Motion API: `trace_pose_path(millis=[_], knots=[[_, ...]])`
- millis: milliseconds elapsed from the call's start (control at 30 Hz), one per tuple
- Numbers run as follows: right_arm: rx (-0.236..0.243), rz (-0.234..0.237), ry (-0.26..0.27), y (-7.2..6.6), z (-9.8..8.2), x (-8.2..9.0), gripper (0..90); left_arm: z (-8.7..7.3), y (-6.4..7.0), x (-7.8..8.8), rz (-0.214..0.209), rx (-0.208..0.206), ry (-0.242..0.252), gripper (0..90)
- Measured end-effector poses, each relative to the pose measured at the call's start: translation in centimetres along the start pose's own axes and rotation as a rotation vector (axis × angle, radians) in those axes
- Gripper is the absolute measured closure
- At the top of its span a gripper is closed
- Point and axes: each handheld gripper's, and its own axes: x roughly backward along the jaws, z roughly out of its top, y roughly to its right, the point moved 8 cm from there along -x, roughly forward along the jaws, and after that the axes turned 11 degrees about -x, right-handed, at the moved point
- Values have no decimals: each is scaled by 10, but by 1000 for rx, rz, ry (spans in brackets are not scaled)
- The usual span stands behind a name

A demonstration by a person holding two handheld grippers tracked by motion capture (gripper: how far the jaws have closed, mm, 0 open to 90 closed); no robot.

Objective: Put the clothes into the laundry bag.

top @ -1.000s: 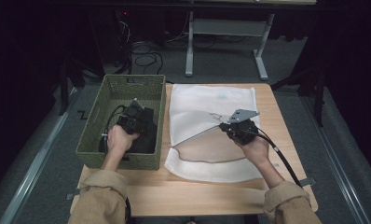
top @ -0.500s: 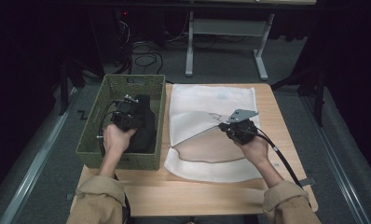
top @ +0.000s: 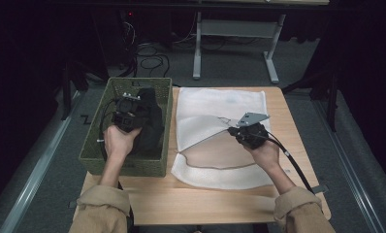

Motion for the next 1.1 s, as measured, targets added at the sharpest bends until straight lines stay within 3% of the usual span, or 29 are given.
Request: trace_pose_path(millis=[67,167,267,500,767,1100], knots=[[-1,1,0,0,0,0,891,2,4,6,-17,-1,24,743],[0,1,-2,-1,0,-1,891,3,8,13,-11,-22,50,743],[-1,2,-3,-1,0,-1,891,5,12,21,-26,-14,78,743],[-15,-3,6,2,2,-1,891,12,22,32,-54,-36,101,743],[-37,-2,5,6,2,-3,891,22,41,41,-116,-67,130,743],[-52,-7,5,9,2,-9,891,28,59,50,-149,-105,153,742]])
